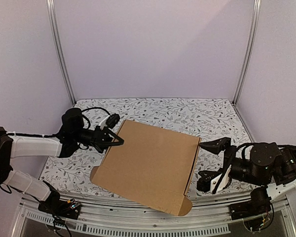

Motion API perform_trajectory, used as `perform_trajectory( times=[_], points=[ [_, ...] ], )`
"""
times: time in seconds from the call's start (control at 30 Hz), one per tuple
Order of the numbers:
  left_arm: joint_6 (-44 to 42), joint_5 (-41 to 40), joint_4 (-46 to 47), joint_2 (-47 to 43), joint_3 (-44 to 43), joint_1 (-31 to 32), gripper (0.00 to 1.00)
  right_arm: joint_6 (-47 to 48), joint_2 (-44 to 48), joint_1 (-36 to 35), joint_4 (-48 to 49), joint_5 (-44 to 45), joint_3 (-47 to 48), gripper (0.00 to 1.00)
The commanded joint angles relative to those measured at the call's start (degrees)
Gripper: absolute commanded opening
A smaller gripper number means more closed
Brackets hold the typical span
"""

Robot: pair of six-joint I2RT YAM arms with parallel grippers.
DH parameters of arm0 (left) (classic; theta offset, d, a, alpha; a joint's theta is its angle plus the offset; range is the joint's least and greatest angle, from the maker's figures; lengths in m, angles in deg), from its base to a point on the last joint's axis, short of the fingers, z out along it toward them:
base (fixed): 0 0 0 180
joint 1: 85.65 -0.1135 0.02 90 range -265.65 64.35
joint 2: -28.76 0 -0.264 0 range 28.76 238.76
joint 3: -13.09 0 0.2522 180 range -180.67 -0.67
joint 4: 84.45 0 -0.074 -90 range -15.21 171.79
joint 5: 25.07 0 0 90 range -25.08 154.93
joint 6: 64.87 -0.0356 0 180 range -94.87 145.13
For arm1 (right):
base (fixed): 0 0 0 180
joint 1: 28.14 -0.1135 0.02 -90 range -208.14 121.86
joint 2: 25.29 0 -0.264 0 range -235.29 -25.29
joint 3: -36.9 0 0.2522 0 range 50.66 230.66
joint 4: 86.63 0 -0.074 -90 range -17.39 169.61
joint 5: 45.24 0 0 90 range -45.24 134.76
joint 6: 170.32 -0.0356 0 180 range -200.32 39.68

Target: Fold the paper box

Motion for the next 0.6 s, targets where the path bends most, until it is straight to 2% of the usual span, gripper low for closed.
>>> perform_trajectory(
  times=[0.0, 0.17, 0.27, 0.47, 0.57],
  points=[
    [-1.8, 1.2, -1.5, -1.3, -0.6, -0.6, 0.1, 17.0, 0.2, -4.2, 10.1, 12.7, -4.6, 0.99],
    [-2.9, 1.6, -2.0, -1.2, -1.0, 0.0, 0.1, 28.6, -1.6, -7.7, 26.9, 15.8, -11.9, 0.99],
    [-4.2, 2.1, -2.8, -1.0, -1.8, 1.0, 0.11, 33.0, -3.3, -7.9, 33.3, 15.9, -14.2, 0.99],
    [-9.1, 1.8, -9.6, -1.3, -2.9, 2.2, 0.11, 36.0, -7.3, -8.1, 41.3, 16.1, -16.3, 0.99],
    [-9.5, 1.7, -10.4, -1.4, -3.1, 2.3, 0.11, 36.4, -8.0, -8.6, 42.0, 16.5, -16.3, 0.99]
  ],
)
